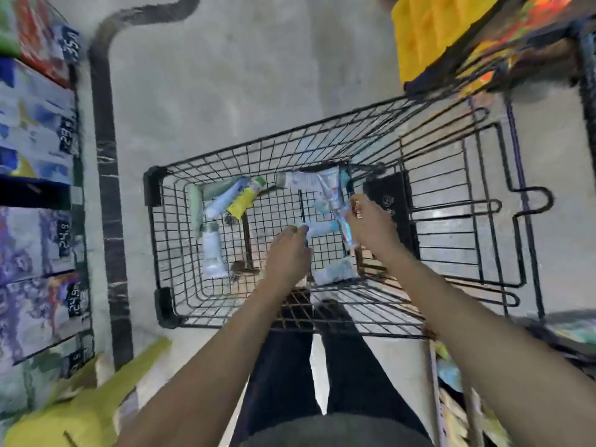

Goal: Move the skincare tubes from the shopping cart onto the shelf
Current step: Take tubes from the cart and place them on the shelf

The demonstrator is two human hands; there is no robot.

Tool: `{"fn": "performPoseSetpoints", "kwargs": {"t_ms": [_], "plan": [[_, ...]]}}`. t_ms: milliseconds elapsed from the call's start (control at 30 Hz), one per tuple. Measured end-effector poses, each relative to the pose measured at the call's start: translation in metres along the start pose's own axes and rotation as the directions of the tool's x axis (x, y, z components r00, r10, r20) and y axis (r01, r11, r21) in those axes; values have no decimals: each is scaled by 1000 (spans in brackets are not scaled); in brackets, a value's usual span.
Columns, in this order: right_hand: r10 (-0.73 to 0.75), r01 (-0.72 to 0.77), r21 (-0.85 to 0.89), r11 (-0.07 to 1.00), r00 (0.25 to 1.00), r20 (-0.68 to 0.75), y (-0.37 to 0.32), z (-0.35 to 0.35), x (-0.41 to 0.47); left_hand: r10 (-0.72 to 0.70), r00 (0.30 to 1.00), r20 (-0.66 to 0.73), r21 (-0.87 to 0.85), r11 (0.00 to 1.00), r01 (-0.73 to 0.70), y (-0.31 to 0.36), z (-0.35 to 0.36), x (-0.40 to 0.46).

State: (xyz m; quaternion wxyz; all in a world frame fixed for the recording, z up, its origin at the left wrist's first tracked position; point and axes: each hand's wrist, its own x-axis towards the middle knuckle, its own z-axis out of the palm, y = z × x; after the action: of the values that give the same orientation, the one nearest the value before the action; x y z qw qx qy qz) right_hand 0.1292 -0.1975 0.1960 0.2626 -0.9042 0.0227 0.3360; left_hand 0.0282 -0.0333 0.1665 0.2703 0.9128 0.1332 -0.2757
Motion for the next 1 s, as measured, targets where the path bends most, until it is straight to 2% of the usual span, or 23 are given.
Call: {"fn": "performPoseSetpoints", "kwargs": {"t_ms": [200,400,633,700,767,833,900,967,1000], "plan": [[92,-91,-25,996,995,31,41,63,108,32,994,106,92,995,-42,-23,67,106],[21,-25,-75,997,999,-42,67,118,190,50,990,131,259,962,-83,-52,143,164],[27,-39,-122,992,995,-100,87,150,227,161,987,-8,389,910,-145,-78,185,180],[4,-15,-78,997,991,-133,90,148,227,183,983,3,390,905,-170,-81,180,181],[83,-67,123,990,987,-135,91,141,222,178,984,25,359,917,-175,-82,170,179],[223,-177,434,883,973,-57,91,128,212,157,987,40,284,945,-162,-83,159,175],[296,-304,681,666,946,133,91,112,194,137,990,42,143,980,-141,-84,145,170],[227,-395,824,407,917,328,86,92,166,119,991,58,0,993,-120,-84,127,161],[196,-427,843,327,904,381,84,82,149,110,991,76,-47,993,-107,-83,116,155]]}}
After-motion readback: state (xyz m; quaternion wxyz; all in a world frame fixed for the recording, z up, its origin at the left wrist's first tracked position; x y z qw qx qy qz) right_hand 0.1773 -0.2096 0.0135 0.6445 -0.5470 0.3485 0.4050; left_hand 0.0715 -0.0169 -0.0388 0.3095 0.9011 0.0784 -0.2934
